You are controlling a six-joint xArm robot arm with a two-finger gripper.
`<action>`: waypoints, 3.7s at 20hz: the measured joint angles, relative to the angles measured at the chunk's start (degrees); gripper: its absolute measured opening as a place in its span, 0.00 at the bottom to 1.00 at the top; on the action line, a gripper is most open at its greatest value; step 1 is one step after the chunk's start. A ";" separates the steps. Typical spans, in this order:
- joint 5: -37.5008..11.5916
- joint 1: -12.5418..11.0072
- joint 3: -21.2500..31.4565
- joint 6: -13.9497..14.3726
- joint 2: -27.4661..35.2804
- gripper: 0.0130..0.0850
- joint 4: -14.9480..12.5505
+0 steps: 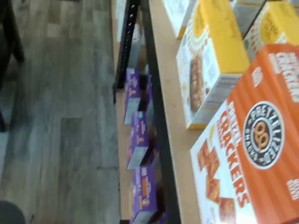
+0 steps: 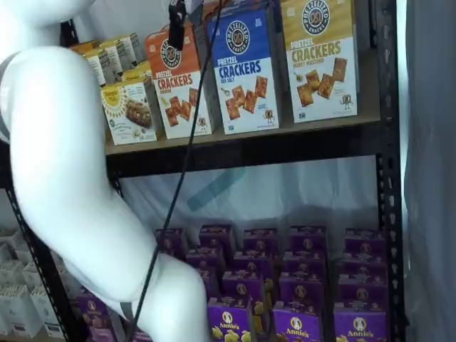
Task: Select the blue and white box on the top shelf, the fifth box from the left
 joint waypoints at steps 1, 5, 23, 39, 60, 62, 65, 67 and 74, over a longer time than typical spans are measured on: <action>-0.50 -0.20 0.19 0.04 -0.18 1.00 0.50; -2.69 -0.57 0.66 0.11 -0.56 1.00 1.59; -6.13 0.12 -8.55 -1.56 10.16 1.00 -1.07; -7.27 -0.77 -11.07 -4.13 14.84 1.00 -2.41; -4.26 5.15 -16.81 -3.01 19.02 1.00 -14.89; -4.68 6.13 -16.80 -2.78 19.08 1.00 -16.67; -3.64 7.16 -18.00 -2.42 20.04 1.00 -18.69; -2.69 7.56 -19.02 -2.29 20.79 1.00 -19.71; 0.15 7.71 -22.10 -2.14 22.88 1.00 -20.58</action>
